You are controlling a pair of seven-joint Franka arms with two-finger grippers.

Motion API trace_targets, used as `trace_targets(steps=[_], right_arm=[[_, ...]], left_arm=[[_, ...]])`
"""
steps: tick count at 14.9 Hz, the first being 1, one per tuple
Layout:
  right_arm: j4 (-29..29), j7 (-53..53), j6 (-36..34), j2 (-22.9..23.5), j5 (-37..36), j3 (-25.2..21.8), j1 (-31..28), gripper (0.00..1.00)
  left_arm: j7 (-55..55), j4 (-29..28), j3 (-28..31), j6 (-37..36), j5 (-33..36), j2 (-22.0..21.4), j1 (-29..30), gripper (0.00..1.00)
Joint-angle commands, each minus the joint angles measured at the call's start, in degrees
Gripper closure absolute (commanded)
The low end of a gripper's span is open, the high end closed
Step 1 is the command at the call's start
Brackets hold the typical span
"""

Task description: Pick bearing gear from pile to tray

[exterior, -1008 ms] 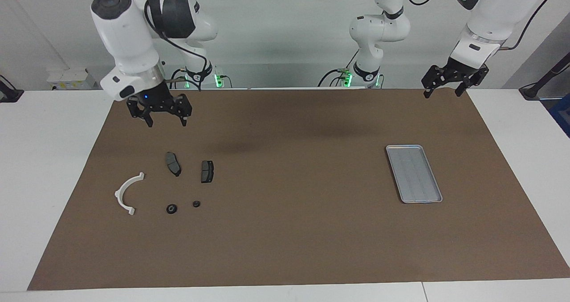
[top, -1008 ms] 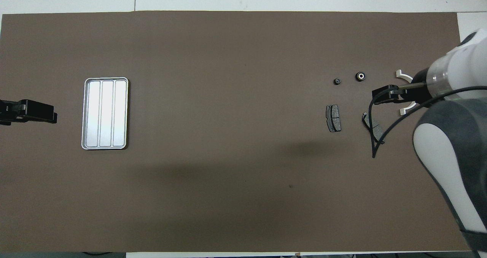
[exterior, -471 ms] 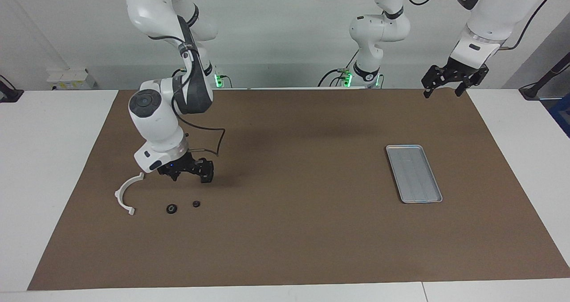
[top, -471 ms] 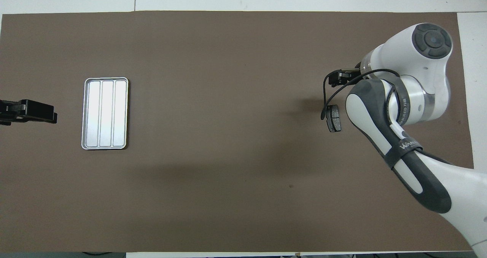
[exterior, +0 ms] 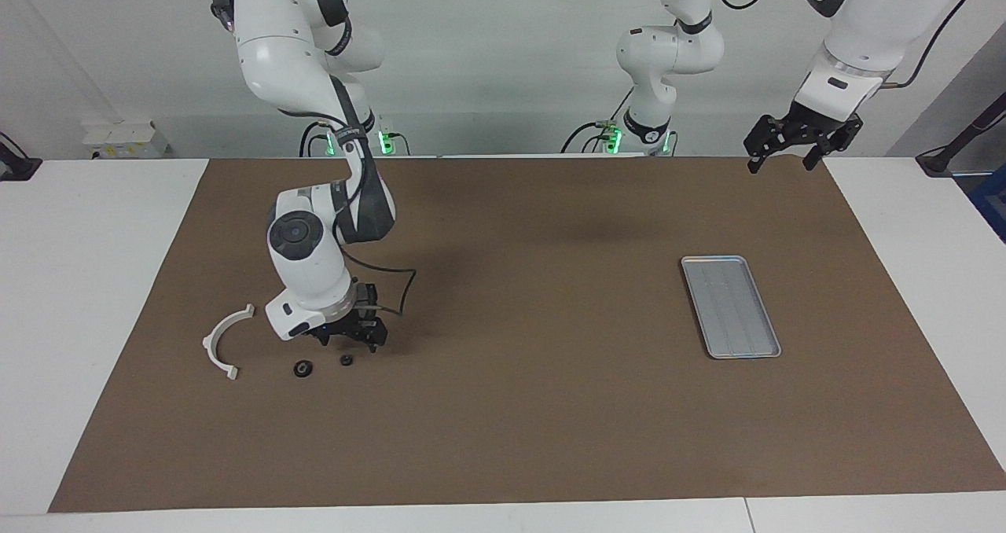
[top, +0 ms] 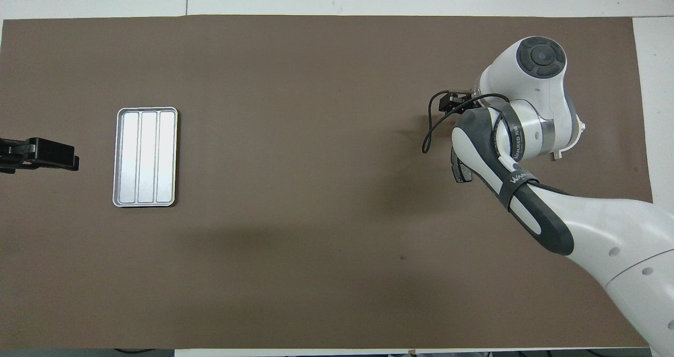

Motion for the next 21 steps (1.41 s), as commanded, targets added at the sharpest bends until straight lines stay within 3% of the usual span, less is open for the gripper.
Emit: trace_targets(steps=[1, 5, 10, 19, 21], right_arm=[[2.4, 4.0, 1.0, 3.0, -1.2, 0.3, -0.5, 0.03], [3.0, 4.2, 1.2, 3.8, -1.3, 0.3, -1.0, 0.09], [3.2, 4.3, 1.2, 4.0, -0.5, 0.4, -1.3, 0.24], [3.7, 4.4, 2.6, 4.2, 0.7, 0.5, -1.9, 0.74], [3.7, 4.3, 2.5, 4.2, 0.6, 0.5, -2.2, 0.96]], left_arm=[[0.0, -2.3, 0.2, 0.7, -0.3, -2.0, -0.3, 0.0], [0.0, -2.3, 0.2, 0.7, -0.3, -2.0, -0.3, 0.0], [0.0, -2.3, 0.2, 0.7, -0.3, -2.0, -0.3, 0.0], [-0.4, -1.9, -0.5, 0.9, -0.3, -2.0, -0.5, 0.0], [-0.1, -2.0, -0.6, 1.6, -0.3, -2.0, -0.5, 0.0]])
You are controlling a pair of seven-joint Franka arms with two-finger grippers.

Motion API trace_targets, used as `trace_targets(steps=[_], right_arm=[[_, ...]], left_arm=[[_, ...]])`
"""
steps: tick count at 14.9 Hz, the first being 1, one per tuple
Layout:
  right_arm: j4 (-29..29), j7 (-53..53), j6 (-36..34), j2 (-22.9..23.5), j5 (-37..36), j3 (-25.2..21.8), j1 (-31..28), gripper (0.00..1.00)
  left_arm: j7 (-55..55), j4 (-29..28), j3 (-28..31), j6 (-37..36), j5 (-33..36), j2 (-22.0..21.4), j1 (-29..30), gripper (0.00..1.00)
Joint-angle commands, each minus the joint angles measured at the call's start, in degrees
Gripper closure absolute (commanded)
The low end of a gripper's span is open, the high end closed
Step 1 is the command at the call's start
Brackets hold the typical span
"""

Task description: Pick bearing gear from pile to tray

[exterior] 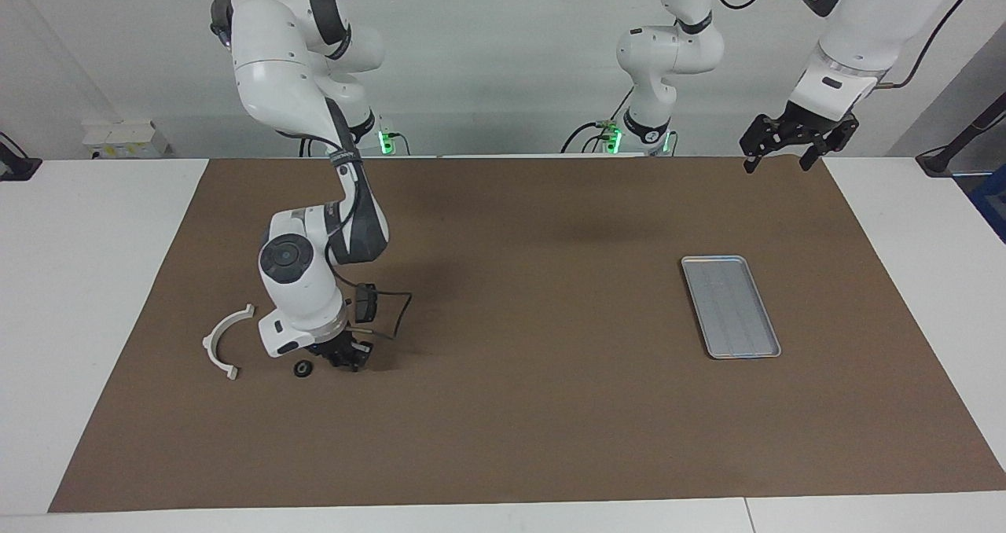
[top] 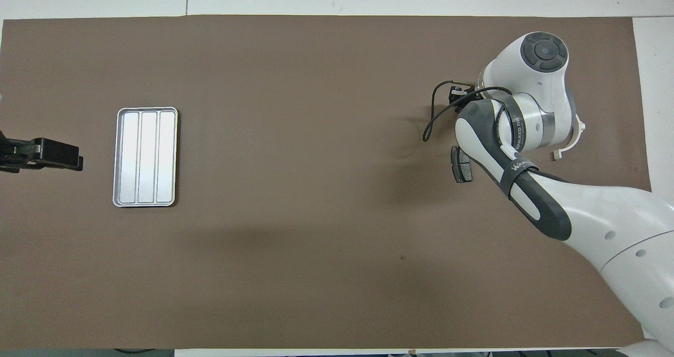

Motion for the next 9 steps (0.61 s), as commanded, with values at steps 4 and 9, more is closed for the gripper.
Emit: trace_targets(steps=[4, 9], right_arm=[[0.6, 0.0, 0.2, 1.1, -0.5, 0.6, -1.0, 1.0], [7.1, -1.6, -11.5, 0.1, -0.6, 1.1, -0.1, 1.0]], left_arm=[[-0.8, -2.1, -0.2, 1.6, -0.3, -1.8, -0.5, 0.0], [-4.5, -2.4, -0.6, 5.2, -0.3, -1.8, -0.4, 0.0]])
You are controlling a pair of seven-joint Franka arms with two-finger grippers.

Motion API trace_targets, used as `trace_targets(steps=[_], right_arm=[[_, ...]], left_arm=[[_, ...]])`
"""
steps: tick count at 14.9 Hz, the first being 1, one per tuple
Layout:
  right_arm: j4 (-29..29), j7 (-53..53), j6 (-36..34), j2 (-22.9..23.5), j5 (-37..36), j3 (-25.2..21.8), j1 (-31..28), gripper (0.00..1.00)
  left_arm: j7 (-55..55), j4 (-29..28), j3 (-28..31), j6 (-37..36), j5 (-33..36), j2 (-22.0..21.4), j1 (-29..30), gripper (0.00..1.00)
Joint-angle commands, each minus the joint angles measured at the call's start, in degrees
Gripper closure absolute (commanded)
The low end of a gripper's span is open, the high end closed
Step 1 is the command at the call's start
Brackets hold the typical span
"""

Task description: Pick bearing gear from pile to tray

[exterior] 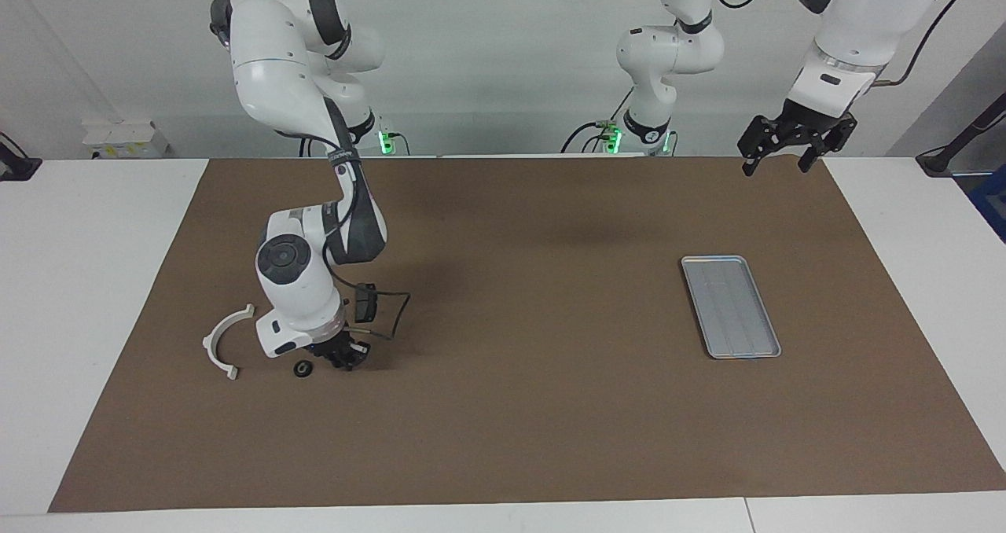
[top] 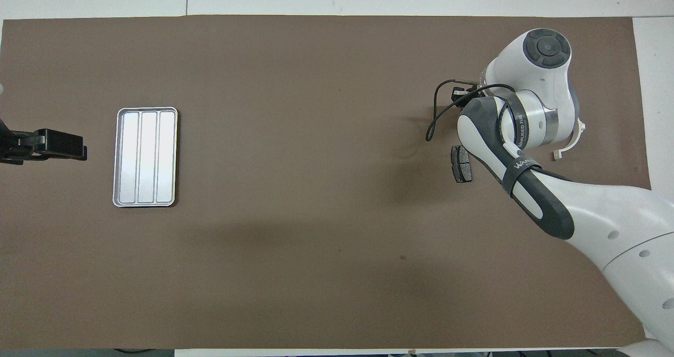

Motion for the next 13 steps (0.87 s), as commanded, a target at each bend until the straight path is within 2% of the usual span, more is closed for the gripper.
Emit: trace_targets(steps=[1, 5, 8, 11, 13], right_arm=[[6.7, -1.0, -10.1, -0.7, -0.5, 1.1, 0.4, 1.0], [11.9, 0.6, -21.8, -4.9, 1.4, 1.4, 5.4, 1.0], [17.1, 13.9, -29.8, -5.6, 4.2, 1.8, 11.6, 1.0], [18.0, 31.3, -27.6, -5.6, 4.6, 2.3, 18.8, 1.0], [16.4, 36.7, -23.5, -6.1, 5.7, 2.7, 21.8, 1.0]], left_arm=[[-0.5, -2.5, 0.3, 1.6, -0.3, -1.7, 0.1, 0.0], [-1.3, -4.0, 0.3, 2.9, -0.3, -2.2, -0.4, 0.0], [-0.6, -4.3, 0.3, 3.0, -0.3, -2.3, -0.4, 0.0], [-0.6, -4.5, 0.3, 3.2, -0.3, -2.6, -0.4, 0.0], [-0.4, -4.6, 0.4, 2.9, -0.3, -2.6, 0.2, 0.0]])
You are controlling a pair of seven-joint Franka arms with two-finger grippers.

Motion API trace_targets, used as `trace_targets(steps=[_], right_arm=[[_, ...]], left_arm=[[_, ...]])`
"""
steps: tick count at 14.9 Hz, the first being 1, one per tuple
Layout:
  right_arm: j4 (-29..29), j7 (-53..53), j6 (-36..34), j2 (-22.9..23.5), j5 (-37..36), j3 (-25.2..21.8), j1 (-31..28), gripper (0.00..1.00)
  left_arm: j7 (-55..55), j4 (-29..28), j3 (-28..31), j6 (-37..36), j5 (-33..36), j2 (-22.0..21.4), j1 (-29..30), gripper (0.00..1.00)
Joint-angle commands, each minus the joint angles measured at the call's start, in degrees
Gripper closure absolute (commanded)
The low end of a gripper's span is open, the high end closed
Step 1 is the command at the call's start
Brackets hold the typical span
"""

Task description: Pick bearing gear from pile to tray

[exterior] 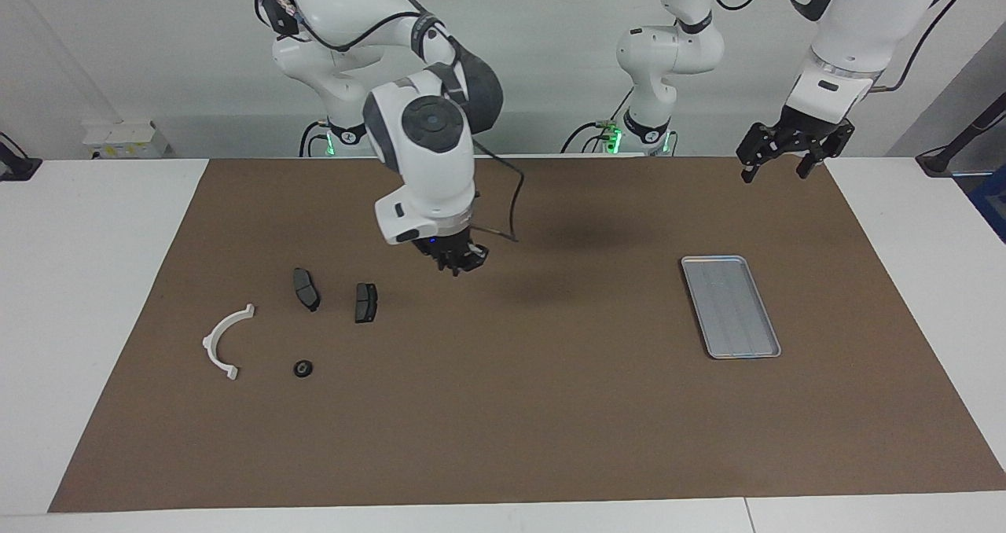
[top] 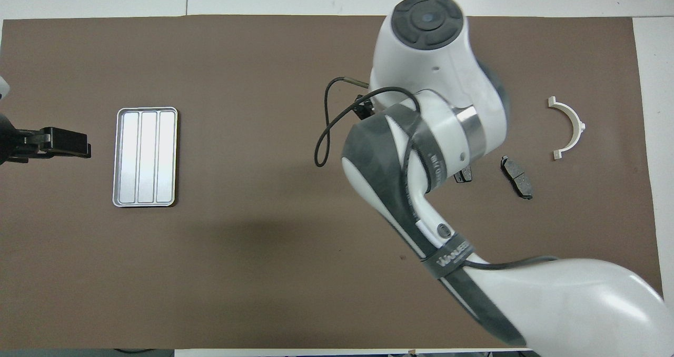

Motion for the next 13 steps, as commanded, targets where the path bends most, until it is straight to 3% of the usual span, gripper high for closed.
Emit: trace_targets(steps=[1, 5, 8, 13], right_arm=[[-1.1, 7.3, 4.0, 0.4, 1.7, 0.2, 2.7, 1.0], [-6.5, 14.5, 12.5, 1.1, 1.5, 0.2, 6.2, 1.0], [-7.2, 19.6, 18.4, 5.3, -0.4, -0.1, 10.1, 1.0], [-8.6, 22.3, 28.8, 10.5, -3.0, 0.0, 10.3, 1.0]], left_arm=[[0.5, -3.8, 0.3, 1.6, -0.3, -2.7, 0.3, 0.0], [0.9, -10.7, 0.4, 8.3, -0.3, -5.8, 0.5, 0.0], [1.1, -10.9, 0.7, 9.0, -0.3, -5.9, 0.7, 0.0], [0.3, -13.1, 0.7, 12.2, -0.3, -5.7, 0.9, 0.0]])
